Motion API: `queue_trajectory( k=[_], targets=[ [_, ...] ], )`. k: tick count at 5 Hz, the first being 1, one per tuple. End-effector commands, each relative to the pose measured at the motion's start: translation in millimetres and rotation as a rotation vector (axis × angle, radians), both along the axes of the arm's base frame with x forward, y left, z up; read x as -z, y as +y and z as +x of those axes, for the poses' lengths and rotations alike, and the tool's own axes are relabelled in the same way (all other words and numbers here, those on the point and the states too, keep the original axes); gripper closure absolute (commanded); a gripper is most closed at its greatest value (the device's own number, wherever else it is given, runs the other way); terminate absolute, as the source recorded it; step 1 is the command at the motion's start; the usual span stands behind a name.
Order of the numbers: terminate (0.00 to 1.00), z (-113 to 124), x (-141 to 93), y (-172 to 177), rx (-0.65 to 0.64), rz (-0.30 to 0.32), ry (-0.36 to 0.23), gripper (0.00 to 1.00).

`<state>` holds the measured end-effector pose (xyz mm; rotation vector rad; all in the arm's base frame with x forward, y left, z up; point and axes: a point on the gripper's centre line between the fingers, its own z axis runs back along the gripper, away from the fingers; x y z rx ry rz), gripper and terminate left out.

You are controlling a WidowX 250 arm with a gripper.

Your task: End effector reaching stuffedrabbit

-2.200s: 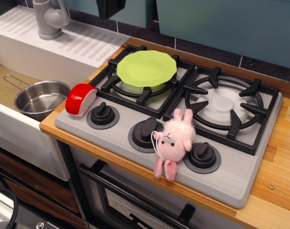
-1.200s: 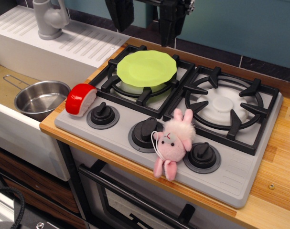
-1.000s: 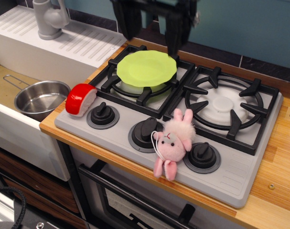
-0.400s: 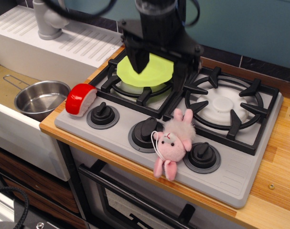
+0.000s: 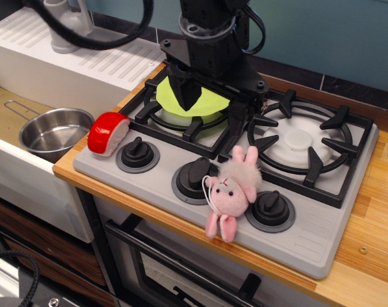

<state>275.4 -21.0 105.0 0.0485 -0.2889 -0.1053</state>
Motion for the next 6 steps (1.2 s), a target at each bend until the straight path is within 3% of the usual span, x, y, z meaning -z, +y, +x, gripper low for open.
queue_trajectory(
  k=[1,2,4,6],
  targets=[
    [0.0,-11.9,21.8,-9.8,-0.032,-0.016,-0.128,0.0],
    [0.0,-26.4,44.1,-28.9,-0.074,-0.014,-0.178,0.0],
    [0.0,-42.6,57.4,-48.2,-0.131,-0.006,-0.208,0.0],
    [0.0,-33.8,82.0,-54.1,-0.115,-0.047,-0.239,0.0]
  ],
)
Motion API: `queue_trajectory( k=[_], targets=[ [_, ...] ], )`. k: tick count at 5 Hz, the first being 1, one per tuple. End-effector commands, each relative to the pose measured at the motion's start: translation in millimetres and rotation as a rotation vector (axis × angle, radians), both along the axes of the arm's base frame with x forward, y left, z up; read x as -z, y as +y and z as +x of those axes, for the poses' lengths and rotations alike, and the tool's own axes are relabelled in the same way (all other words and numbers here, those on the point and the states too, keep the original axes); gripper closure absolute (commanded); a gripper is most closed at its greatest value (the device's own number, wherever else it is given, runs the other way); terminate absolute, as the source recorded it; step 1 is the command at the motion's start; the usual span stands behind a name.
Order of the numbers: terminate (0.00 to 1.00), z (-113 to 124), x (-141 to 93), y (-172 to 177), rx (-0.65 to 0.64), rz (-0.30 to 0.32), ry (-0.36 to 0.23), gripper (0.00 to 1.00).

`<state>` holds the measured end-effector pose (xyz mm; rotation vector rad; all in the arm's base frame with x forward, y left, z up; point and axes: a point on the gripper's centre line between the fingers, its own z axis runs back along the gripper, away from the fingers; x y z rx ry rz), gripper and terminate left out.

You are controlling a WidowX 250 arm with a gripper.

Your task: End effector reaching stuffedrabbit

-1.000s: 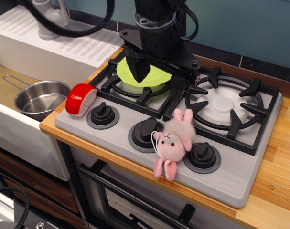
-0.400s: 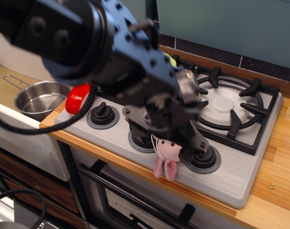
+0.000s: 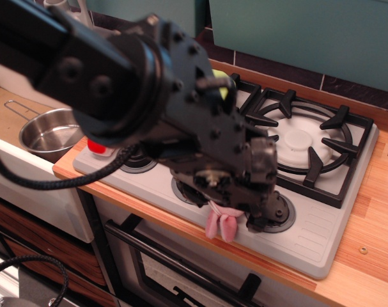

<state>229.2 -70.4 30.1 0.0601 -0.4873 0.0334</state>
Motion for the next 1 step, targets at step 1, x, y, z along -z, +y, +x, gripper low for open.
queue_trajectory(
  k=[1],
  targets=[
    [1.0,19.9,16.6,-4.3,0.037,-0.037,-0.056,0.0]
  ],
)
